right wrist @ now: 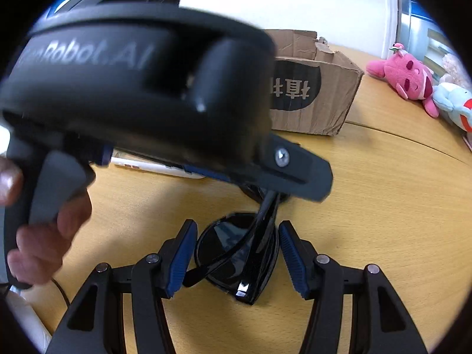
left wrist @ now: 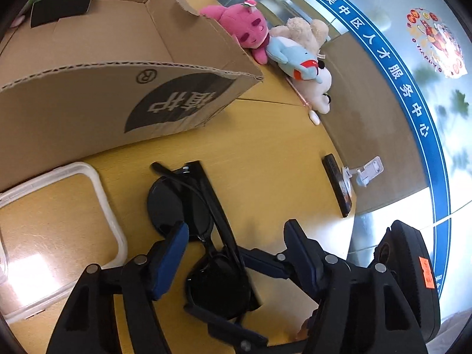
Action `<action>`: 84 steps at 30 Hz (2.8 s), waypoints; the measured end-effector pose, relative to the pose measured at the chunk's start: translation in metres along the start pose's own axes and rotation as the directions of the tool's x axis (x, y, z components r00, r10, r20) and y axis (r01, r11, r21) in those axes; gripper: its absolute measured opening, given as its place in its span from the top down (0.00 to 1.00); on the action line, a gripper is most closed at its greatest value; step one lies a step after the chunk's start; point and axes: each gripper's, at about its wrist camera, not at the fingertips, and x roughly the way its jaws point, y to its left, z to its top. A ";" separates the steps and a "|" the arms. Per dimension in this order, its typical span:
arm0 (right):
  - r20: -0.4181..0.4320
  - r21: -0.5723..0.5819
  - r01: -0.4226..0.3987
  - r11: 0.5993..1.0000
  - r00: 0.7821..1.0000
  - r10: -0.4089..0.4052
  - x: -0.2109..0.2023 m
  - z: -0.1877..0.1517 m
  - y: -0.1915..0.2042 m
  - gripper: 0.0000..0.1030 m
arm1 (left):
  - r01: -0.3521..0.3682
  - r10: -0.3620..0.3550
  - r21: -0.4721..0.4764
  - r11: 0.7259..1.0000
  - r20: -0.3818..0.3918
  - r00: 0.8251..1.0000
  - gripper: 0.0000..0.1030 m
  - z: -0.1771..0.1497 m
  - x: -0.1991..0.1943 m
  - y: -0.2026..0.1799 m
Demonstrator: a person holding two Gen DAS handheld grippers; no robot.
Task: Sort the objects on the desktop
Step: 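Close the left gripper on the sunglasses while the right gripper holds them, then lift the sunglasses with both grippers toward the cardboard box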
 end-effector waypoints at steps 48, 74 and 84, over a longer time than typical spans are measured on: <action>0.158 0.008 -0.081 0.997 0.984 0.079 -0.045 0.035 0.001 0.67 | -0.030 0.043 -0.088 0.996 0.149 0.988 0.96 0.002 -0.053 -0.008; 0.404 -0.148 -0.063 0.987 0.907 0.118 -0.092 0.174 0.004 0.87 | -0.183 0.112 0.116 0.976 0.454 0.884 0.96 0.125 -0.186 -0.086; 0.390 -0.131 -0.079 0.988 0.912 0.124 -0.057 0.297 -0.032 0.87 | -0.268 0.189 0.137 0.953 0.422 0.887 0.96 0.253 -0.197 -0.069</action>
